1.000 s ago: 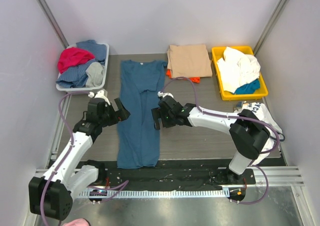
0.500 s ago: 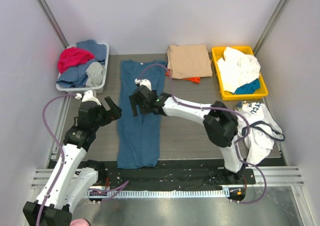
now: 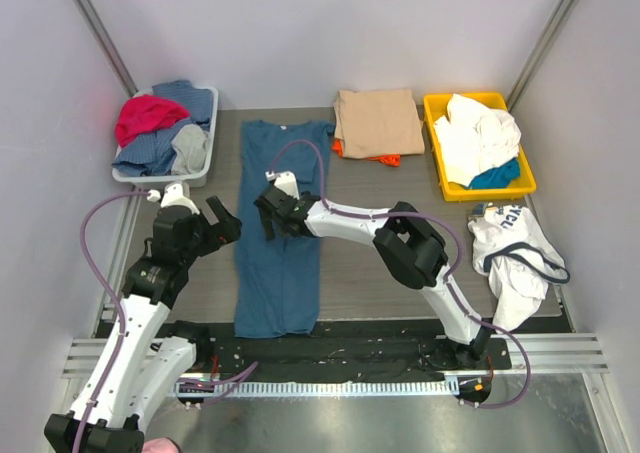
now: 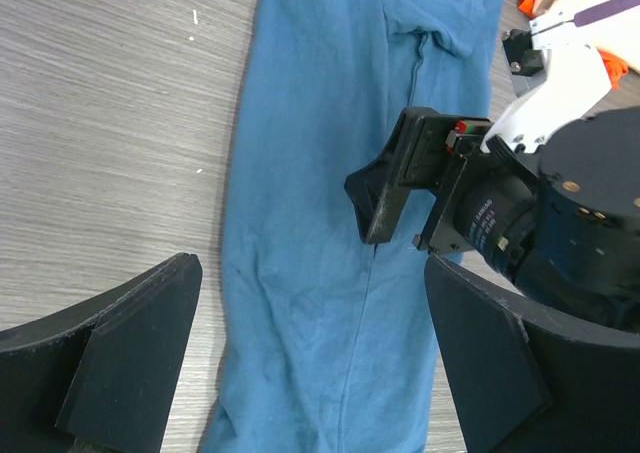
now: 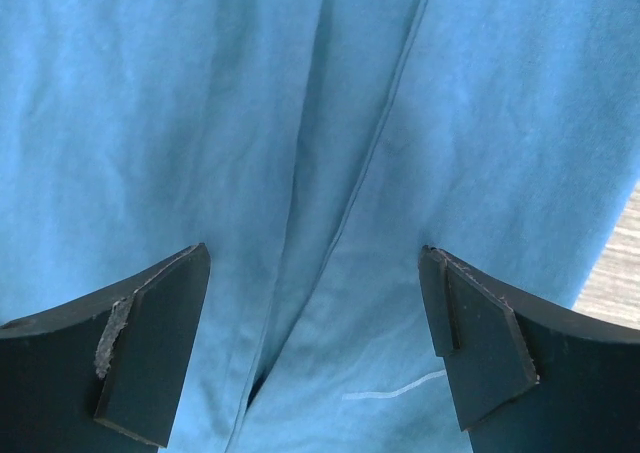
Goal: Fold and stack the t-shirts
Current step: Fold the tshirt
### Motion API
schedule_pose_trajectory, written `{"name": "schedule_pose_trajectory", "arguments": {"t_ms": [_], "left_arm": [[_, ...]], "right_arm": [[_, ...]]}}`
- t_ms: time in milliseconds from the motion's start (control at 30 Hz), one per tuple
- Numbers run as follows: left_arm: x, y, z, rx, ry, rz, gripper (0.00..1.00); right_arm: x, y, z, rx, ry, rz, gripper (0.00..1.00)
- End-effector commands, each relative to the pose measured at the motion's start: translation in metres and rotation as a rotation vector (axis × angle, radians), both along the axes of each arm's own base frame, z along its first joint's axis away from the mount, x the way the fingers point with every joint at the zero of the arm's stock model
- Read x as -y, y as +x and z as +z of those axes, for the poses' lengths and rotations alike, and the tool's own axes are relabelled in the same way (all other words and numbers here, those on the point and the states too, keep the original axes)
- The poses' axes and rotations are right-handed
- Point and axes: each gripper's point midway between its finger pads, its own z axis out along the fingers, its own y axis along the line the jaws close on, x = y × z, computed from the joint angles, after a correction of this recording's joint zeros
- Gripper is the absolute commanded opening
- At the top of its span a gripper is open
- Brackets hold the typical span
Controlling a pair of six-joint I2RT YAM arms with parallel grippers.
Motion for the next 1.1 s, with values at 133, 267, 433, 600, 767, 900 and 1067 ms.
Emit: {"name": "schedule_pose_trajectory", "arguments": {"t_ms": [133, 267, 433, 600, 767, 900, 1067], "left_arm": [[-0.004, -0.001, 0.003, 0.008, 0.030, 0.004, 1.00], [-0.004, 0.000, 0.000, -0.003, 0.036, 0.001, 1.00], [-0.004, 0.003, -0.002, -0.011, 0.040, -0.002, 1.00], [-0.003, 0.006, -0.007, -0.022, 0.047, -0.007, 1.00], [0.002, 0.009, -0.015, -0.029, 0.036, -0.026, 1.00], [0.017, 0.009, -0.014, -0.019, -0.033, -0.077, 1.00], [0.035, -0.002, -0.011, -0.001, -0.077, -0.143, 1.00]], "right_arm": [[0.012, 0.018, -0.027, -0.030, -0.009, -0.083, 0.95], [0.026, 0.030, -0.043, -0.063, -0.021, -0.108, 0.95], [0.046, 0.051, -0.050, -0.073, -0.041, -0.132, 0.95], [0.059, 0.069, -0.047, -0.063, -0.065, -0.118, 0.95], [0.050, 0.070, -0.020, -0.033, -0.032, -0.039, 0.95], [0.041, 0.053, 0.050, 0.032, 0.126, 0.044, 0.95], [0.062, 0.023, 0.101, 0.061, 0.210, 0.059, 0.95]]}}
